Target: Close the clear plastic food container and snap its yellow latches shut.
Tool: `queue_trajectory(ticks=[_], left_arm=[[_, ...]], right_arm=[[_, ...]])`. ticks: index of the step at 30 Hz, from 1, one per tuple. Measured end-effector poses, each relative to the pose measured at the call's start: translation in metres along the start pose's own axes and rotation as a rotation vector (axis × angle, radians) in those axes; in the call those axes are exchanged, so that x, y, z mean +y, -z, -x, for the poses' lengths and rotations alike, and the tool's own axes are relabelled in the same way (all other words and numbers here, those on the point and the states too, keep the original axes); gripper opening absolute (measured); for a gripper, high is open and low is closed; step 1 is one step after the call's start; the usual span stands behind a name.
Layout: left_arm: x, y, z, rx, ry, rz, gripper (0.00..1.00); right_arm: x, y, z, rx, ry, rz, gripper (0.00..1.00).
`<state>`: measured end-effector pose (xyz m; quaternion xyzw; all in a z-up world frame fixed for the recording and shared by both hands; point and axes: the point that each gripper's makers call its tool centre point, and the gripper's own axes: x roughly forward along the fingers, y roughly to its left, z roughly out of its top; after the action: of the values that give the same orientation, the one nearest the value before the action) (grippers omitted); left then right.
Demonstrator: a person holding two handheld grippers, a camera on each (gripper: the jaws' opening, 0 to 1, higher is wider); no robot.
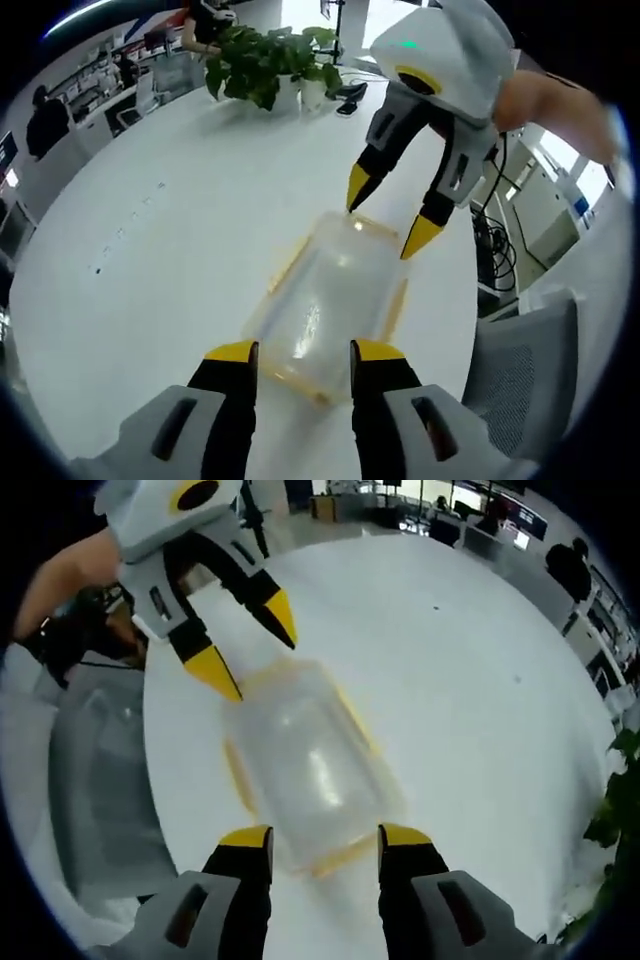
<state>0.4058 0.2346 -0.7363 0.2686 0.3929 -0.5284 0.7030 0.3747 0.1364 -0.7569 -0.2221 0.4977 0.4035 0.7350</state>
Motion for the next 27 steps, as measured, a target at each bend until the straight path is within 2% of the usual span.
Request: queue_trajectory(ticks=[9, 14, 27], left_arm=[[0.0, 0.0, -0.003, 0.007, -0.002, -0.075, 0.35], [0.0, 0.0, -0.005, 0.014, 0.004, -0.102, 0.36], [-0.007, -0.01, -0.011, -0.023, 0.037, -0.16, 0.35]], right_arm=[[0.0, 0.002, -0.001, 0.016, -0.001, 0.049, 0.39], [0.002, -0.003, -0.003, 0.002, -0.016, 0.071, 0.39], [0.009, -0.014, -0.006, -0.015, -0.041, 0.114, 0.38]])
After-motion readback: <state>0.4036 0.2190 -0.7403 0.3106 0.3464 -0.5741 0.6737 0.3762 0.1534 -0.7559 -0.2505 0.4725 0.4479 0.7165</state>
